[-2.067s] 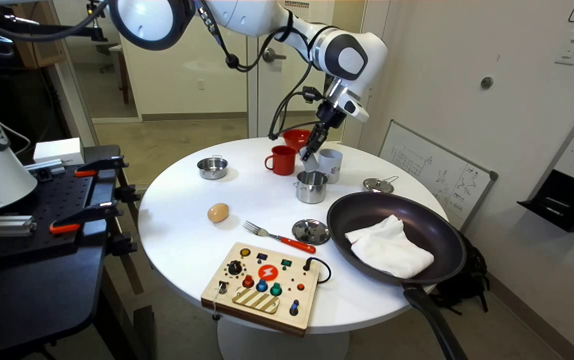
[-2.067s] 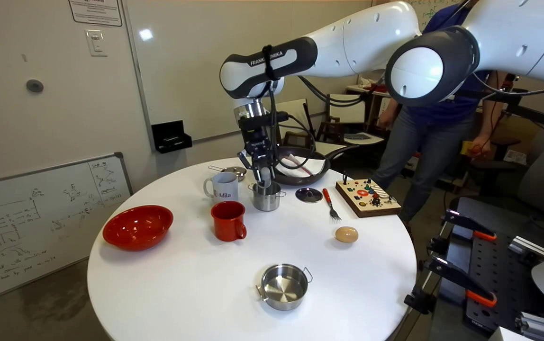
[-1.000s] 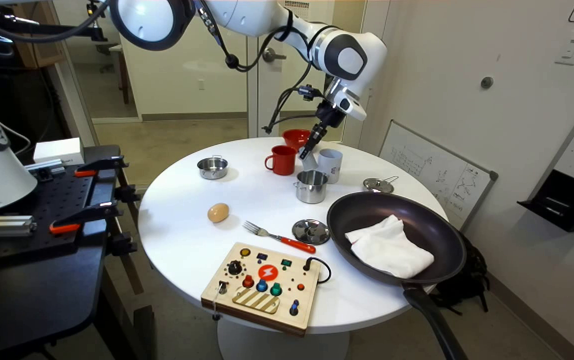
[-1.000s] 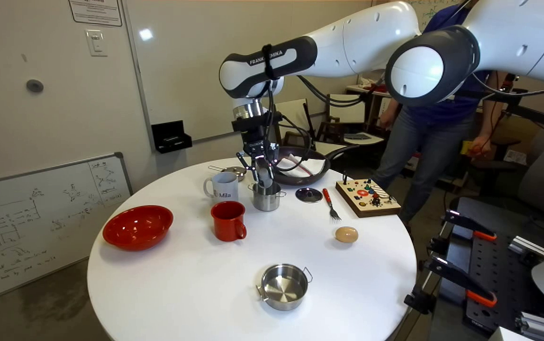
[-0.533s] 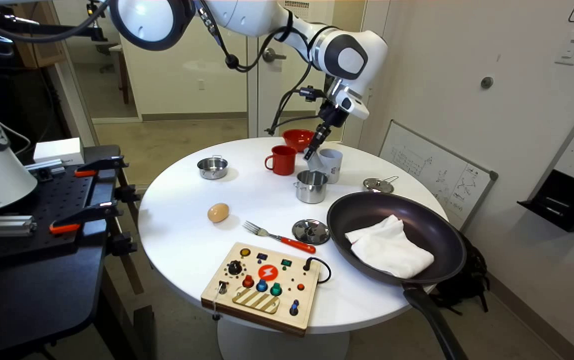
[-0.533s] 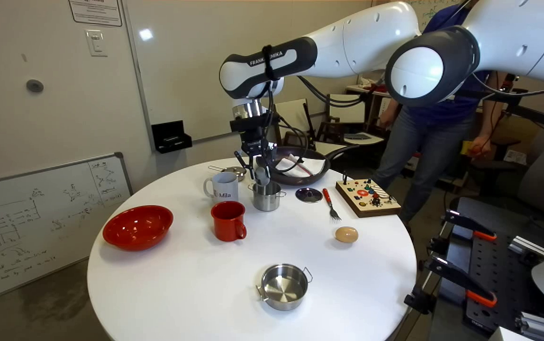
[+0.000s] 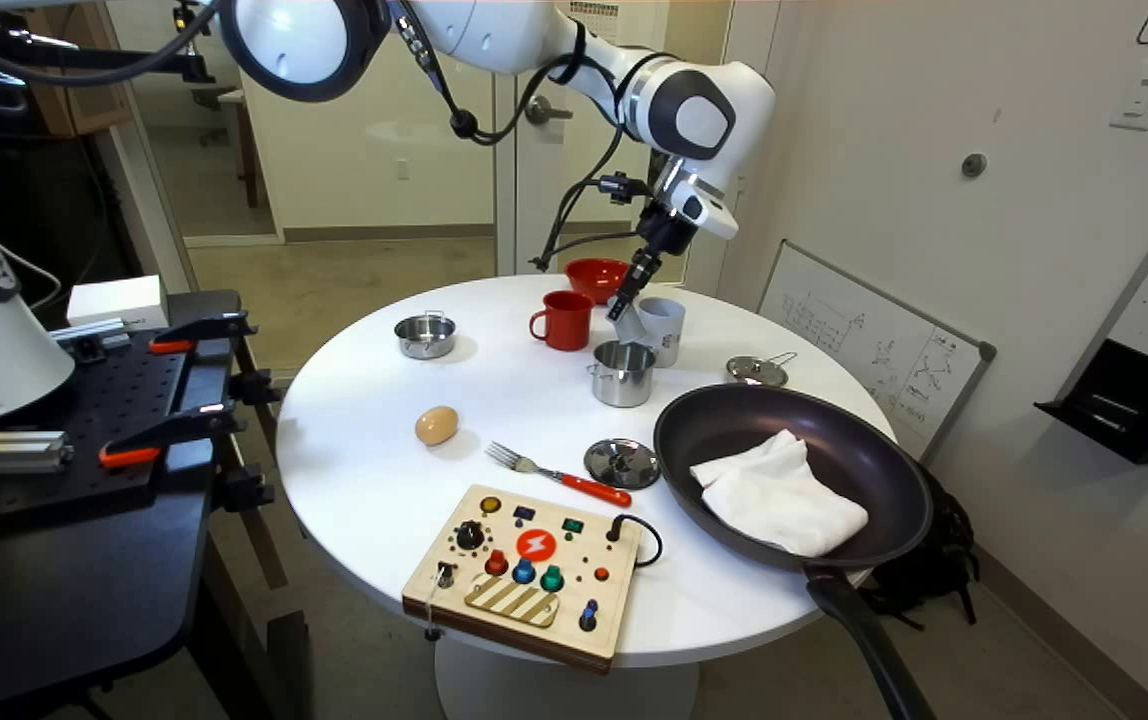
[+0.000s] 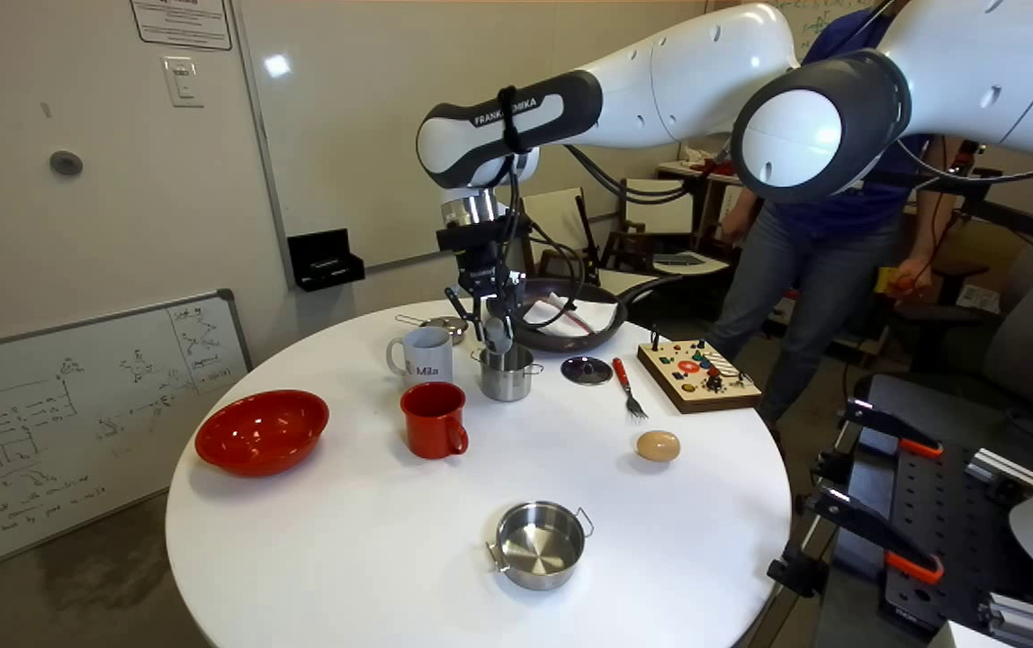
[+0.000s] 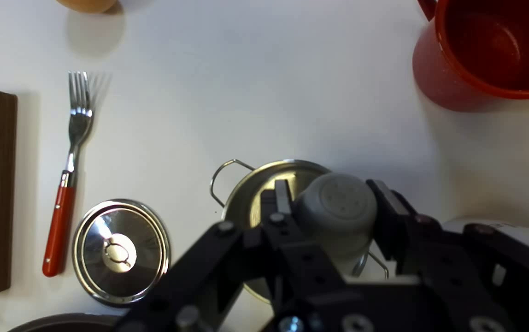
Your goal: Put the silver bottle in the furthest silver pot
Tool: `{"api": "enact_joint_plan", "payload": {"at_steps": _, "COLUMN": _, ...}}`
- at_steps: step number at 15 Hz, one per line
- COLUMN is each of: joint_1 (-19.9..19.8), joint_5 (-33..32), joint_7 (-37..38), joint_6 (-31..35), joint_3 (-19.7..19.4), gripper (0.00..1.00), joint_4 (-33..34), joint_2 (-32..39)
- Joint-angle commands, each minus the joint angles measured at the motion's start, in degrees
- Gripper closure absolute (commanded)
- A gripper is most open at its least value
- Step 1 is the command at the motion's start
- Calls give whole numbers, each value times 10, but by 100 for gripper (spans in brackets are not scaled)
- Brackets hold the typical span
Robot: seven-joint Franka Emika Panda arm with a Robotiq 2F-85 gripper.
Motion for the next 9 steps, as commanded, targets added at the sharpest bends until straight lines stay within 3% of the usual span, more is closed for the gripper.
{"api": "enact_joint_plan", "payload": {"at_steps": 1, "joint_1": 3, "joint_5": -1, "joint_7": 14, "joint_6": 2, "joint_3": -2, "gripper": 82, "joint_4": 22, "joint_2": 12}}
{"api": "enact_joint_plan", "payload": {"at_steps": 4, "joint_1": 3, "joint_5": 0, "joint_7": 16, "joint_6": 2, "joint_3": -2, "gripper": 82, "joint_4": 22, "joint_2": 12}}
{"api": "enact_joint_plan", "payload": {"at_steps": 5, "joint_1": 3, "joint_5": 0, "joint_7": 17, "joint_6": 2, "joint_3": -2, "gripper": 41, "joint_4": 22, "joint_2": 12}}
{"api": "enact_joint_plan", "payload": {"at_steps": 9, "joint_1": 3, "joint_5": 0, "joint_7": 21, "joint_6": 2, "joint_3": -1, "gripper": 10, "joint_4": 22, "joint_2": 12}}
